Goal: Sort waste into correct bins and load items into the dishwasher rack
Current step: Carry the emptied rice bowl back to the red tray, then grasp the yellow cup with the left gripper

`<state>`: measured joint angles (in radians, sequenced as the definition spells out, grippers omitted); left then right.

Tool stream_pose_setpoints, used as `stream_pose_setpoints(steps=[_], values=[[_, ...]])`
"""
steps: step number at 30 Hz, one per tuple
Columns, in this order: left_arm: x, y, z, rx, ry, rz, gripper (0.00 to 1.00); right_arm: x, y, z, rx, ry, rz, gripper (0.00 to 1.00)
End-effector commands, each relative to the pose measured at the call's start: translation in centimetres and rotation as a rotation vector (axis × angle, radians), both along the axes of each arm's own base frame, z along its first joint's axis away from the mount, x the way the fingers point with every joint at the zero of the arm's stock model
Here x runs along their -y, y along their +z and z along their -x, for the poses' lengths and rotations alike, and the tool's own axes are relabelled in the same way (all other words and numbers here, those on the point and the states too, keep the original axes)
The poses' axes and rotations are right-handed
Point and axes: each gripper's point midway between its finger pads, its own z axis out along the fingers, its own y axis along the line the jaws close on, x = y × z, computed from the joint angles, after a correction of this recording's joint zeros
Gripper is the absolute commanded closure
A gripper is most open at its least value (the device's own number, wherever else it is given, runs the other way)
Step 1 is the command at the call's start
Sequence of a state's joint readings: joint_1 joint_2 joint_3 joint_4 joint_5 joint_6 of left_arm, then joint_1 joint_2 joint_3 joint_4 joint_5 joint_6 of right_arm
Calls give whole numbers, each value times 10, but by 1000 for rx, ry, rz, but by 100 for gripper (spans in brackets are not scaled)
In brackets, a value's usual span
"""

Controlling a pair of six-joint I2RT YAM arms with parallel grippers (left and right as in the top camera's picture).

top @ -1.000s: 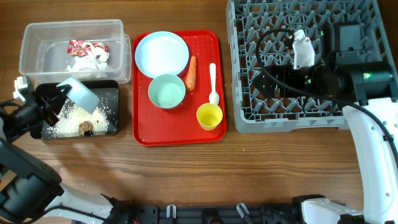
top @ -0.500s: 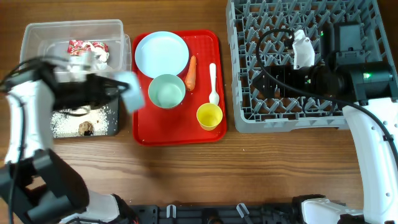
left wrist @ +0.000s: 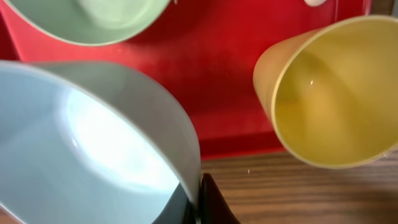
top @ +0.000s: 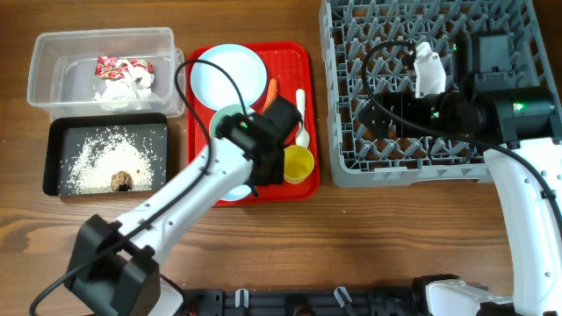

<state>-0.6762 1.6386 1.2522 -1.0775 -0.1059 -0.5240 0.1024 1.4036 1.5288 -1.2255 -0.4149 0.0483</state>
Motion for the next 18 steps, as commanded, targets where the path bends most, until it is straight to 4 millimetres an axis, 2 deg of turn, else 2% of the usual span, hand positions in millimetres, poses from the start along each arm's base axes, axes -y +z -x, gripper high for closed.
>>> stream_pose_setpoints(steps=[1,5,13,15,18], values=[[-5,-21,-5,79,71,-63,96,4,1,-3,9,-11,27,0],[-11,-38,-9,81,92,-103,94,4,1,-3,9,-12,27,0],[-1,-35,-32,184,105,-72,64,4,1,-2,4,-12,27,0],[5,-32,-36,197,106,-43,61,4,1,-3,5,-12,27,0],[26,-9,-44,196,108,84,54,4,1,-3,6,-12,27,0]])
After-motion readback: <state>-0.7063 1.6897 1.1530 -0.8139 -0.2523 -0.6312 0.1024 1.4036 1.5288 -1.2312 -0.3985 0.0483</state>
